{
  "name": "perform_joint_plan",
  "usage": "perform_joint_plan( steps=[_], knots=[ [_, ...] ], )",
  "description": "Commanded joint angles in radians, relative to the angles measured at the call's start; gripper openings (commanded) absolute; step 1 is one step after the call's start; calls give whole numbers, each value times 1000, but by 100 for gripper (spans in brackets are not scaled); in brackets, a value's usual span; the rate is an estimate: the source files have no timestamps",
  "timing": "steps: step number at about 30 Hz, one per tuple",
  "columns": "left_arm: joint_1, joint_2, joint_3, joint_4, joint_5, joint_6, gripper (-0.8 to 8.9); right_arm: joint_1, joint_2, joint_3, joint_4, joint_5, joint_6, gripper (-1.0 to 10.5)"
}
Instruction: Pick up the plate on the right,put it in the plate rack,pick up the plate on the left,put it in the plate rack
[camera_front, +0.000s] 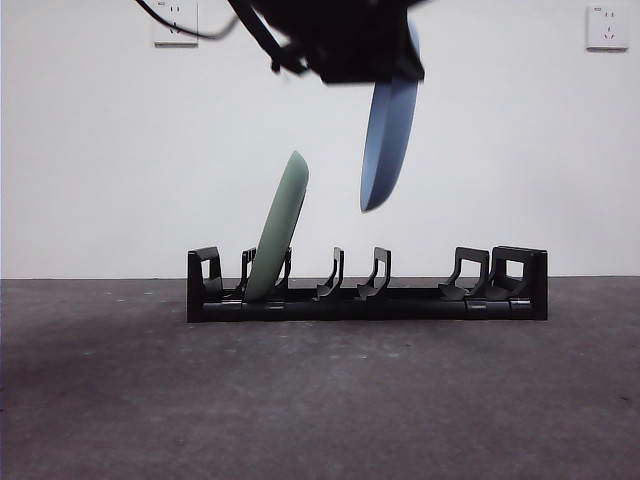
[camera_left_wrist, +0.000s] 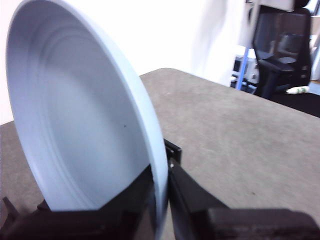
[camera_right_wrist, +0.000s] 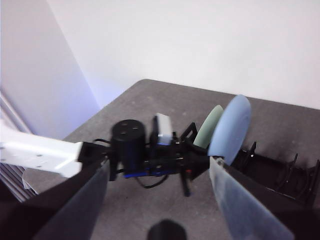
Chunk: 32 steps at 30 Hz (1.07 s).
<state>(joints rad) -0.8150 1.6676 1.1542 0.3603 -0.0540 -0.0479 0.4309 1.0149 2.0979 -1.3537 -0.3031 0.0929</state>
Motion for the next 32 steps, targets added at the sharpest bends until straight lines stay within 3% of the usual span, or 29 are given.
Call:
perform_joint_plan(
  steps=[1, 13, 19, 32],
  knots=[
    [9, 49, 51, 14, 2, -8, -8, 0, -5, -6, -21, -1, -9, 344],
    [69, 198, 133, 12, -24, -8, -8, 0, -3, -9, -21, -3, -16, 344],
    [109, 219, 133, 29, 29, 3, -9, 0, -3, -10, -21, -4, -18, 344],
    [124, 267, 133, 9, 35, 3, -9, 0, -3, -11, -21, -11, -18, 344]
  ],
)
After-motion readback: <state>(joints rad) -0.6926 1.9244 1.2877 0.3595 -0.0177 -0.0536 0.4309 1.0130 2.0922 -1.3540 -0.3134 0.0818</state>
